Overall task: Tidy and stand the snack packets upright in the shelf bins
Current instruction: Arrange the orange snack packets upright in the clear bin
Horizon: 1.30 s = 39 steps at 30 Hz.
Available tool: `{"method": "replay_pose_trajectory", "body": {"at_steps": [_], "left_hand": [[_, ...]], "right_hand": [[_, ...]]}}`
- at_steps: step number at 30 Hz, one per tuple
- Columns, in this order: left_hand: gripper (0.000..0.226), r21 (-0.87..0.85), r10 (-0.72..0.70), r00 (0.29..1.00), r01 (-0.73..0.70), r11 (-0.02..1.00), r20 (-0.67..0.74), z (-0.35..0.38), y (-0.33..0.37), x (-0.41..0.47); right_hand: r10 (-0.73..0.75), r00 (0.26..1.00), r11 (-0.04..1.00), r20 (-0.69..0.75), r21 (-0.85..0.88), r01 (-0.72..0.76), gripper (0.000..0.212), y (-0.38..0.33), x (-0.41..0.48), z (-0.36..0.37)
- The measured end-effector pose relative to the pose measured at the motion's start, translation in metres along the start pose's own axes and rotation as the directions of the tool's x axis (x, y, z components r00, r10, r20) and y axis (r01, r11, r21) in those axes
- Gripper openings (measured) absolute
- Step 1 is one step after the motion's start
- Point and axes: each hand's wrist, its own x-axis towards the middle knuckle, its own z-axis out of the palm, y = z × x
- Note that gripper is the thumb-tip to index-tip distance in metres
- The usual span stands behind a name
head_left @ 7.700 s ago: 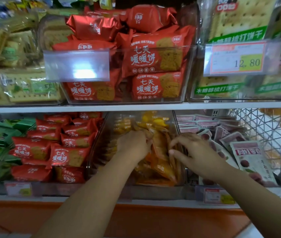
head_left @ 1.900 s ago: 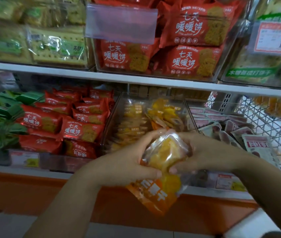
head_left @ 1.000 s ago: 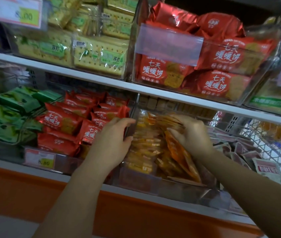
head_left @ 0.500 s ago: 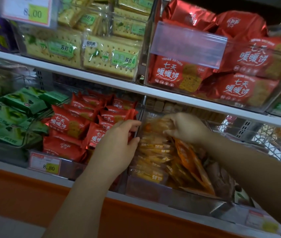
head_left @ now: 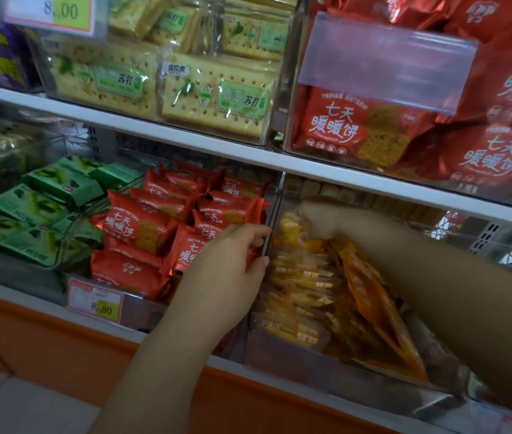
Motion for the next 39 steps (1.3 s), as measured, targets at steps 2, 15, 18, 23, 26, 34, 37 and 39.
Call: {"method": "replay_pose_trajectory", "body": {"at_steps": [2, 15, 18, 23, 26, 34, 37, 39], "left_hand": [[0.04, 0.007, 0.006, 1.0, -0.006, 1.0, 0.0, 0.0, 0.0, -0.001], [0.037, 0.057, 0.022, 1.0, -0.022, 0.998, 0.006, 0.01, -0.003, -0.002], [0.037, 0.072, 0.043, 0.999, -0.043, 0.996, 0.005, 0.011, -0.004, -0.003], [0.035, 0.131, 0.128, 0.992, -0.127, 0.983, 0.002, 0.017, 0.002, -0.006], [0.031, 0.212, 0.192, 0.981, -0.193, 0.958, 0.027, 0.027, 0.008, -0.004], [0.036, 0.302, 0.198, 0.942, -0.279, 0.912, 0.272, 0.035, 0.025, 0.007], [0.053, 0.421, 0.12, 0.834, -0.39, 0.819, 0.539, 0.051, 0.037, 0.029], [0.067, 0.49, -0.02, 0.75, -0.411, 0.769, 0.661, 0.062, 0.044, 0.044]], "right_hand": [[-0.013, 1.0, 1.0, 0.01, -0.006, 0.014, 0.034, -0.001, 0.0, 0.0], [-0.049, 0.976, 0.99, -0.213, 0.118, 0.076, 0.039, 0.018, -0.012, 0.019], [-0.017, 0.981, 0.991, -0.193, 0.126, 0.042, 0.034, 0.022, -0.013, 0.023], [-0.028, 0.966, 0.995, -0.256, 0.084, 0.051, 0.04, 0.025, -0.019, 0.041], [-0.032, 0.978, 0.99, -0.205, 0.128, 0.059, 0.042, 0.025, -0.014, 0.037], [-0.023, 0.926, 0.885, -0.376, 0.423, 0.194, 0.034, 0.049, -0.079, 0.031], [-0.097, 0.981, 0.899, -0.168, 0.409, 0.159, 0.039, 0.052, -0.091, 0.037], [-0.103, 0.994, 0.907, -0.047, 0.406, 0.113, 0.046, 0.05, -0.089, 0.039]]}}
